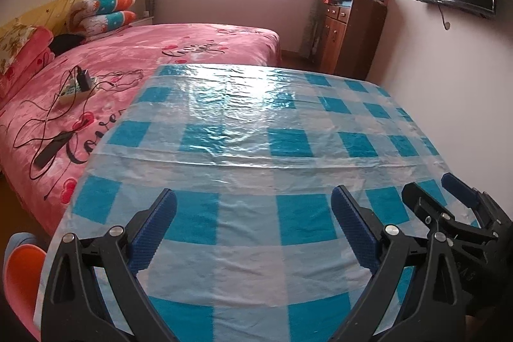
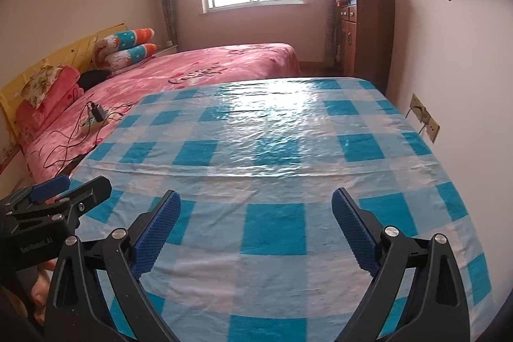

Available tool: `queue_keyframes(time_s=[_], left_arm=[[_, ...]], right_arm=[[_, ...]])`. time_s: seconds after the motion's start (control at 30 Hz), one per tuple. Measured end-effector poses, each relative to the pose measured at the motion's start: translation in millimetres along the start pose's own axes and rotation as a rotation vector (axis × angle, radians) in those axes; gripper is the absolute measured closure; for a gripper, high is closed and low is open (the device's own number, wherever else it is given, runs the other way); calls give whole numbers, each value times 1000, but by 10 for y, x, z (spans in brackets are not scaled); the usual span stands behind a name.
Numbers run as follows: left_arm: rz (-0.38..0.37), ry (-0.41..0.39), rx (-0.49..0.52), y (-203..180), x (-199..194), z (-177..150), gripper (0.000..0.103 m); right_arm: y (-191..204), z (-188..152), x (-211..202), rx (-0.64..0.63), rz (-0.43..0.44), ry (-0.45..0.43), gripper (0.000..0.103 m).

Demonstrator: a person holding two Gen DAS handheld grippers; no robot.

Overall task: Collect trash
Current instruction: 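Move both open tools back over the cleared checked table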

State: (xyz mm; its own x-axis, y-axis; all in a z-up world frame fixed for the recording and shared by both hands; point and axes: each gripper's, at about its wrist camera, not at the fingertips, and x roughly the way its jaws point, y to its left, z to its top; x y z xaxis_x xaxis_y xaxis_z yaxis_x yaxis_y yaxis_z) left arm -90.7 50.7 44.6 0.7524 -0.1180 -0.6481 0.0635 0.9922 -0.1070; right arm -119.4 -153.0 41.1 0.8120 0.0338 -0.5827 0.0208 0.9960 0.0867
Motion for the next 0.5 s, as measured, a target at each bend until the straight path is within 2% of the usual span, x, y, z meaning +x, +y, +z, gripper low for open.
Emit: queue_keyframes(time_s=[0.2, 0.5], left_arm=[[3, 23, 10, -142, 79, -5, 6], [23, 15, 42, -357, 117, 10, 6]], right_arm=[[-168, -1, -19, 14, -26, -6, 9], [-362, 8, -41, 30, -63, -8, 9]])
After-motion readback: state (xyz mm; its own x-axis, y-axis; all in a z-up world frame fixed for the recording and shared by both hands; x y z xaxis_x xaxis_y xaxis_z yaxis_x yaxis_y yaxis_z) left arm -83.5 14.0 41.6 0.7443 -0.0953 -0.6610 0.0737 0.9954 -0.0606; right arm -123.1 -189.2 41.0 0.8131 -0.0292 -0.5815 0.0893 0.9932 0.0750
